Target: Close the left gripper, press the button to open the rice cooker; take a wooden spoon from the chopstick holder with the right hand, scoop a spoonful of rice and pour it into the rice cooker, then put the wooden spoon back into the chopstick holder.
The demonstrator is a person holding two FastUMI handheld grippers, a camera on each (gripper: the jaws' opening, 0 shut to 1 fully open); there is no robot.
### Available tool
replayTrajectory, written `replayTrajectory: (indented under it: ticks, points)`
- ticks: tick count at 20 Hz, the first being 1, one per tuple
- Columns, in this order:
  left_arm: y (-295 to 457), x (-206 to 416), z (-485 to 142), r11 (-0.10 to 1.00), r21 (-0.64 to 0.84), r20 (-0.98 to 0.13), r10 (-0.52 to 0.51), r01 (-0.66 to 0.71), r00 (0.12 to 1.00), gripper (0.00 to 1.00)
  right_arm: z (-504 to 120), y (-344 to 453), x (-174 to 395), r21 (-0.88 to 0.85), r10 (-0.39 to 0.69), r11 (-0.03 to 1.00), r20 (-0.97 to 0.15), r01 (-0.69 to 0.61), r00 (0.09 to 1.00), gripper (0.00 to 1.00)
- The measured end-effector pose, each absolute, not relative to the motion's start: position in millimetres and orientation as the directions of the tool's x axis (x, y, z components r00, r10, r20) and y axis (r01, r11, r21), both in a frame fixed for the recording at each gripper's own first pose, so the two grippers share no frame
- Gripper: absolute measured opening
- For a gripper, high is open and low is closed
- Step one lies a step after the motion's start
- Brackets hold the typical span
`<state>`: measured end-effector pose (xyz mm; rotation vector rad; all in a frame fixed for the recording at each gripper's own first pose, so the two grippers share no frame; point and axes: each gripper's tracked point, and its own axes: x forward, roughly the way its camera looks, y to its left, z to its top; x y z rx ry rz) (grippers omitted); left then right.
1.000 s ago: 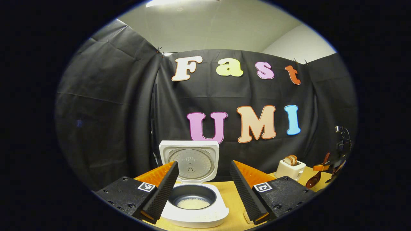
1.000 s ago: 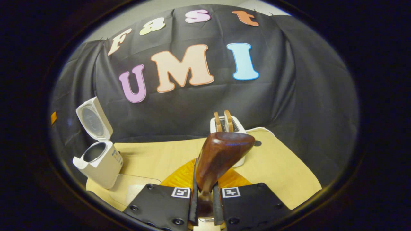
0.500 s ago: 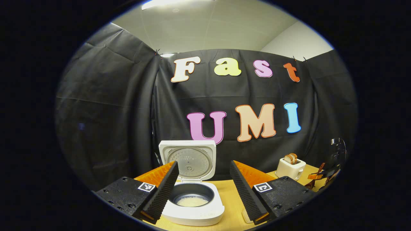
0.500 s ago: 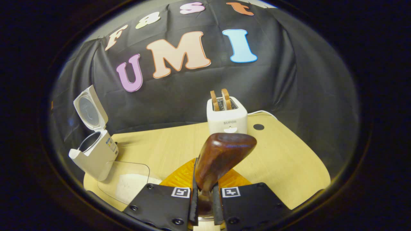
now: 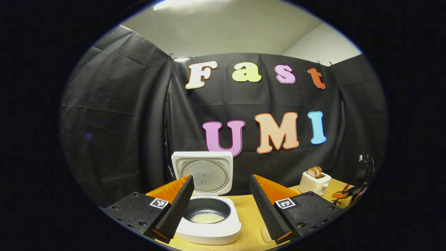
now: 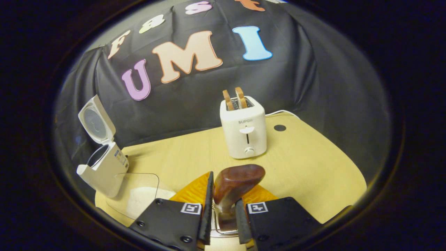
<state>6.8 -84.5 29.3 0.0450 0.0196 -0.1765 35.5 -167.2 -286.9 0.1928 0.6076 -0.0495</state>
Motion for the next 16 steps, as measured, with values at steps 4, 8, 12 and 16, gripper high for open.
replayTrajectory:
  ticks: [4, 8, 12, 16]
  points:
    - [-83, 11, 32, 0.983, 0.038, -0.014, -0.179, 0.18, 0.984, 0.95, -263, -189, 36, 0.095, -0.069, 0.986, -0.528, 0.14, 0.846, 0.62]
    - [-76, 20, 33, 0.983, 0.014, -0.007, -0.182, 0.182, 0.983, 0.95, -228, -218, 34, 0.022, -0.168, 0.979, -0.464, 0.201, 0.87, 0.95]
    - [-70, 40, 35, 0.98, -0.008, -0.005, -0.197, 0.197, 0.98, 0.95, -183, -231, 31, 0.014, -0.22, 0.969, -0.393, 0.245, 0.893, 0.95]
    - [-52, 78, 40, 0.982, -0.04, -0.009, -0.184, 0.184, 0.983, 0.92, -144, -232, 29, 0.012, -0.236, 0.967, -0.337, 0.255, 0.911, 0.95]
